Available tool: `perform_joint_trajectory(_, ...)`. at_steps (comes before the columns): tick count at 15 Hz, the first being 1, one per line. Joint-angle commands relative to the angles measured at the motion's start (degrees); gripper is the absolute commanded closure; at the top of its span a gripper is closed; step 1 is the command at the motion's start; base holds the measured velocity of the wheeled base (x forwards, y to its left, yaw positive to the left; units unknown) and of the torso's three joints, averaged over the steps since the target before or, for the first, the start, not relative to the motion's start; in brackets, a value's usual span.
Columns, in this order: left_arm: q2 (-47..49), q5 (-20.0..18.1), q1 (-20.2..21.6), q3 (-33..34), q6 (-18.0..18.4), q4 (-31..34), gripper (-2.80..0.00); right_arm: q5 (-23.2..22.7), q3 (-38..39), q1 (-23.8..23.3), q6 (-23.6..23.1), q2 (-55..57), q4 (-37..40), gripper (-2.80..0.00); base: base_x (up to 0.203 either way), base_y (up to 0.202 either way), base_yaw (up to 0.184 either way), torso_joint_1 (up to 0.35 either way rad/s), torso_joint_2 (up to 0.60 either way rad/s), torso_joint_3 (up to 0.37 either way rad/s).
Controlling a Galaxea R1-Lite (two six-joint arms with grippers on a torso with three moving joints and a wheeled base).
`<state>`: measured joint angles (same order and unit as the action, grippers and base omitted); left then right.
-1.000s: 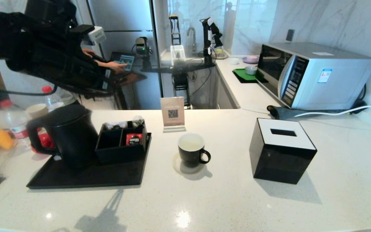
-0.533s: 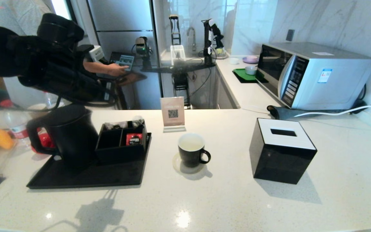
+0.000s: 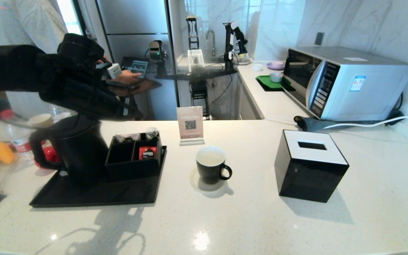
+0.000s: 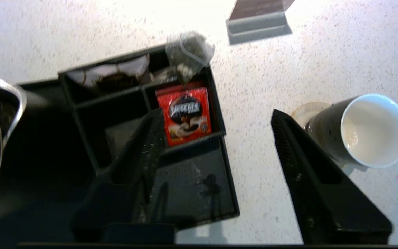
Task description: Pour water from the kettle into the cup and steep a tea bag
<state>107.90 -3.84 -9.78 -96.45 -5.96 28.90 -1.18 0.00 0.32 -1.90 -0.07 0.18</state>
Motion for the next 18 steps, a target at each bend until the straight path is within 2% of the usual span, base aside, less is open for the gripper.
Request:
perform_joint_trajectory(1, 4.3, -0.2, 0.7, -3.6, 1.8, 0.2, -2.8, 0.0, 0.0, 0.0, 0.0, 0.1, 0.0, 0.0, 0.0, 0.0, 0.0, 0.0, 0.0, 0.0)
perform_joint_trajectory(5, 8.8, -1.0, 3.3, -6.3, 13.3, 0.2, -2.8, 0.0, 0.0, 0.0, 0.0, 0.1, 0.0, 0.0, 0.0, 0.0, 0.0, 0.0, 0.0, 0.0)
perform_joint_trajectory(8, 12.9, -4.4, 6.9, -10.9, 24.5, 0.3, -2.8, 0.0, 0.0, 0.0, 0.0, 0.1, 0.0, 0.0, 0.0, 0.0, 0.0, 0.0, 0.0, 0.0)
perform_joint_trajectory(10, 15.6, -6.1, 8.3, -13.5, 29.3, 0.4, -2.8, 0.0, 0.0, 0.0, 0.0, 0.1, 0.0, 0.0, 0.0, 0.0, 0.0, 0.0, 0.0, 0.0)
perform_joint_trajectory(14, 19.0, -11.8, 9.1, -14.7, 30.3, 0.2, -2.8, 0.0, 0.0, 0.0, 0.0, 0.1, 0.0, 0.0, 0.0, 0.0, 0.0, 0.0, 0.0, 0.0)
perform_joint_trajectory(18, 20.7, -14.4, 8.6, -16.2, 30.3, 0.2, -2.8, 0.0, 0.0, 0.0, 0.0, 0.1, 0.0, 0.0, 0.0, 0.0, 0.0, 0.0, 0.0, 0.0)
